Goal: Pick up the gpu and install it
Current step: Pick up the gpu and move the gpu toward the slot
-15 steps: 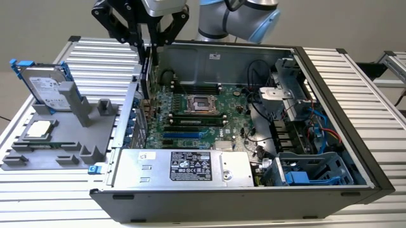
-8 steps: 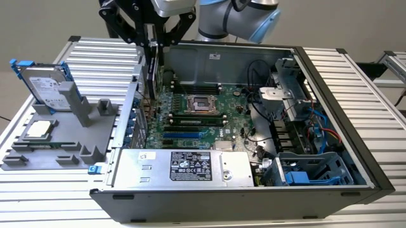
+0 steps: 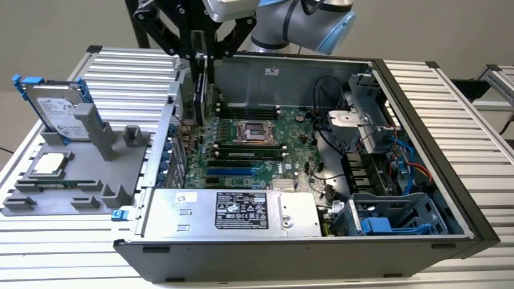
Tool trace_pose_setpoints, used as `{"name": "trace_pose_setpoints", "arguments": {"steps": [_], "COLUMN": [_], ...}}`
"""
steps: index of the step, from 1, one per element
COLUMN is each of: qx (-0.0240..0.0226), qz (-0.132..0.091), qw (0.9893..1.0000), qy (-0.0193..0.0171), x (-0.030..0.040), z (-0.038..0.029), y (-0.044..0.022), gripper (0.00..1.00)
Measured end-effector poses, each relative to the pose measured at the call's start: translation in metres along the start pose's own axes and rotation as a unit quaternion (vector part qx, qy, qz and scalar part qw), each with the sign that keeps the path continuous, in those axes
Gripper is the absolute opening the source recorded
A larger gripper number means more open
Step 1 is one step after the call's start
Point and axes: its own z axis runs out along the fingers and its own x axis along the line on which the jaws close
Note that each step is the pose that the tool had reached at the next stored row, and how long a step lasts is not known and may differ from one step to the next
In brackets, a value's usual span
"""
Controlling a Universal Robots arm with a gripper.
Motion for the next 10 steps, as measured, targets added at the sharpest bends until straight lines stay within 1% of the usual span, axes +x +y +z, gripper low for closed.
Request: {"name": "trace_pose_setpoints", "arguments": {"steps": [10], "qx": [0.0000], "qz": [0.000], "qw": [1.0000], "qy": [0.0000], "x": [-0.0114], "z": [0.0002], "y": [0.0001], "gripper": [0.00]}}
